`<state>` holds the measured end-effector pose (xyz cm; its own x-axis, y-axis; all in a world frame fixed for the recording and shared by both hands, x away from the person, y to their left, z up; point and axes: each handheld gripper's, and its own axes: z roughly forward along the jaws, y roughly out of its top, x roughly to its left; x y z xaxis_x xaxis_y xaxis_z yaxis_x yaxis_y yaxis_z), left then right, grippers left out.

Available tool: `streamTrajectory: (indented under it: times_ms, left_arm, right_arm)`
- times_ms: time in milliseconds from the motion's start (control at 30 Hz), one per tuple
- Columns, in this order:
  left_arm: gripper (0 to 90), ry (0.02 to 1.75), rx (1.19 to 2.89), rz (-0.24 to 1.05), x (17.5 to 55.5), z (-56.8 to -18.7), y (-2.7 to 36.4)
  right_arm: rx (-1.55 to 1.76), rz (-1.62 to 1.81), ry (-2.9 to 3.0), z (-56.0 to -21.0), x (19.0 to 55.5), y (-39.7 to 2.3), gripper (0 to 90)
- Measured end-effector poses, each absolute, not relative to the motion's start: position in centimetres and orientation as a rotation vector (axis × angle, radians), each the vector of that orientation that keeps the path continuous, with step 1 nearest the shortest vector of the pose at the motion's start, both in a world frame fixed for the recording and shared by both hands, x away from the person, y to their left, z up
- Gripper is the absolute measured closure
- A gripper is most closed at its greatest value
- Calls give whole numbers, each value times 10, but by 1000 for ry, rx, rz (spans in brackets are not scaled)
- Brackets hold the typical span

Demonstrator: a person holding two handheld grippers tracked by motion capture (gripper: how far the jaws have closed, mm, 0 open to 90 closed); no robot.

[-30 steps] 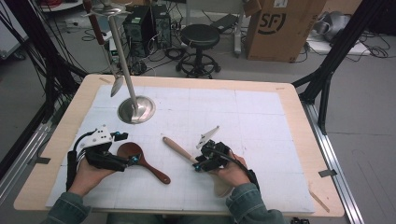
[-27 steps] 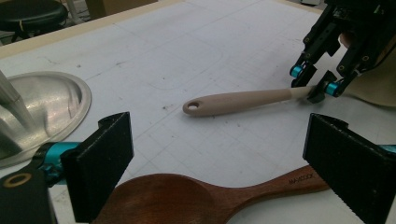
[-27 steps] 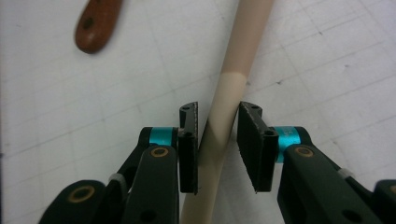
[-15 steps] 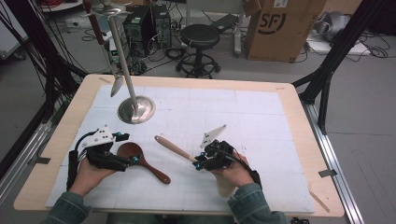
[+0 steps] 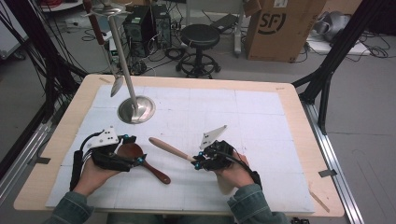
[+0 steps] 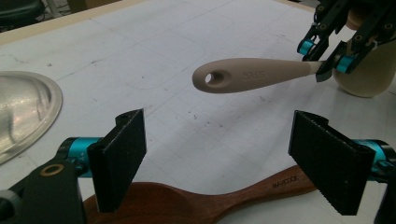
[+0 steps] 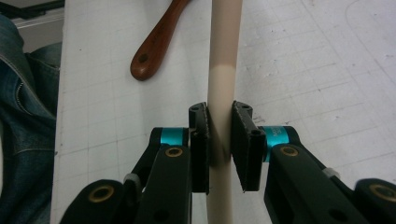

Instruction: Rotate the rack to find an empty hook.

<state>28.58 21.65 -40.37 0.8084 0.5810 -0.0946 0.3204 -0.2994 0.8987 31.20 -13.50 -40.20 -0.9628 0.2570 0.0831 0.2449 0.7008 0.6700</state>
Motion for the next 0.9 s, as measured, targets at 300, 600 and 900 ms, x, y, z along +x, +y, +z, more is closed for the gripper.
streamTrajectory:
  times_ms: [300,600,900]
  left_arm:
    - [227,641,1923,255,286,-406,204]
    - [248,600,1930,231,282,-404,196]
    - [251,592,1921,228,280,-401,194]
  right_arm:
    - [371,1167,2868,-398,309,-130,794]
    - [352,1198,2874,-396,307,-121,793]
    - [386,1221,2870,-396,307,-118,789]
